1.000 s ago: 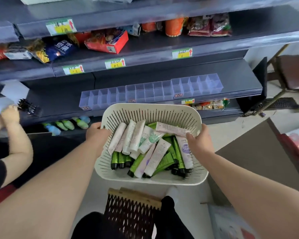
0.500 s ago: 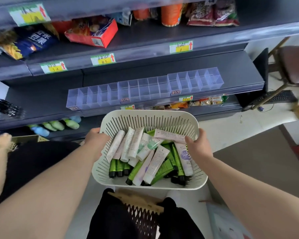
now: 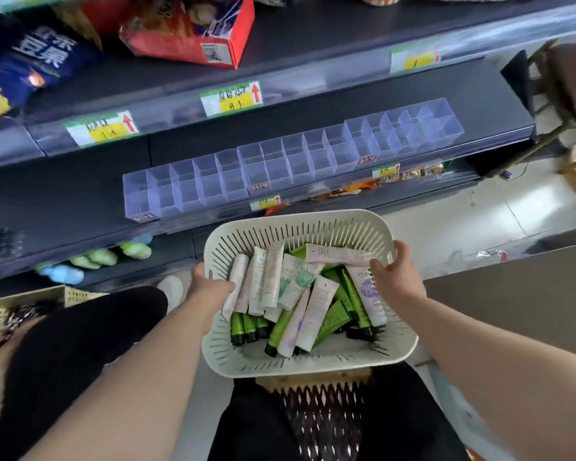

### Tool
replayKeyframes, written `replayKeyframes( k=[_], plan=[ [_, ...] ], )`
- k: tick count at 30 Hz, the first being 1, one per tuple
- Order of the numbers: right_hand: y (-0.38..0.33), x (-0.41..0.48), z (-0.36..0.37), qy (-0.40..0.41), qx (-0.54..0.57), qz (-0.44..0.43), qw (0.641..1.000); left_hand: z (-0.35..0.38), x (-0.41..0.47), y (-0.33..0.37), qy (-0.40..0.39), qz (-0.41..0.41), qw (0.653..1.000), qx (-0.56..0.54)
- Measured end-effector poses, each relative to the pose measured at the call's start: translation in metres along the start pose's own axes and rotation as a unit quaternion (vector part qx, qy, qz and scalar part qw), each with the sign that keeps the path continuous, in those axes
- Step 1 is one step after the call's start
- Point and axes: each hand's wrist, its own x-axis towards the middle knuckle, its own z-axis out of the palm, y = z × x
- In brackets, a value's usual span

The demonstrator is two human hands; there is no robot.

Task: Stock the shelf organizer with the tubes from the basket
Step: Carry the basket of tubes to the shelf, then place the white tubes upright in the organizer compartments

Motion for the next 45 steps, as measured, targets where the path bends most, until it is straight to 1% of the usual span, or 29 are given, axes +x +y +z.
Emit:
replayKeyframes(
  k=[4, 8, 12, 22, 25, 28, 30, 32, 33, 35, 36, 38, 41, 43, 45],
  plan=[
    [-0.003, 0.026, 0.027, -0.028, -0.006, -0.029, 0.999, 0.004, 0.037, -0.004, 0.019, -0.017, 1.000, -0.010],
    [0.016, 0.067, 0.054, -0.038, 0.010, -0.048, 0.998, 0.035, 0.079, -0.012, 0.054, 0.002, 0.998, -0.011],
    [0.035, 0.117, 0.089, -0.034, 0.022, -0.060, 0.997, 0.067, 0.125, -0.014, 0.090, 0.017, 0.995, -0.029],
    [0.044, 0.217, 0.152, -0.013, 0.018, -0.133, 0.991, 0.114, 0.209, -0.023, 0.113, 0.028, 0.989, -0.092],
    [0.049, 0.236, 0.167, -0.011, -0.001, -0.163, 0.987, 0.123, 0.227, -0.033, 0.127, 0.058, 0.985, -0.097],
    [0.052, 0.253, 0.178, 0.015, -0.017, -0.179, 0.984, 0.127, 0.244, -0.035, 0.163, 0.104, 0.978, -0.079],
    [0.052, 0.255, 0.182, 0.021, -0.036, -0.172, 0.984, 0.130, 0.249, -0.034, 0.182, 0.119, 0.975, -0.043],
    [0.052, 0.251, 0.183, 0.034, -0.089, -0.170, 0.981, 0.131, 0.245, -0.032, 0.193, 0.124, 0.971, 0.059],
    [0.052, 0.248, 0.183, 0.050, -0.138, -0.175, 0.973, 0.132, 0.241, -0.032, 0.196, 0.121, 0.965, 0.123],
    [0.054, 0.238, 0.182, 0.085, -0.240, -0.215, 0.943, 0.136, 0.230, -0.033, 0.208, 0.121, 0.942, 0.234],
    [0.057, 0.233, 0.183, 0.085, -0.274, -0.244, 0.926, 0.140, 0.224, -0.035, 0.219, 0.129, 0.924, 0.286],
    [0.066, 0.216, 0.183, 0.054, -0.307, -0.293, 0.904, 0.151, 0.209, -0.041, 0.225, 0.148, 0.889, 0.369],
    [0.080, 0.198, 0.182, 0.039, -0.338, -0.355, 0.871, 0.165, 0.194, -0.048, 0.213, 0.182, 0.857, 0.431],
    [0.084, 0.194, 0.182, 0.050, -0.361, -0.382, 0.849, 0.168, 0.188, -0.046, 0.220, 0.230, 0.840, 0.439],
    [0.083, 0.192, 0.182, 0.059, -0.370, -0.393, 0.840, 0.170, 0.183, -0.044, 0.228, 0.267, 0.830, 0.433]
  ],
)
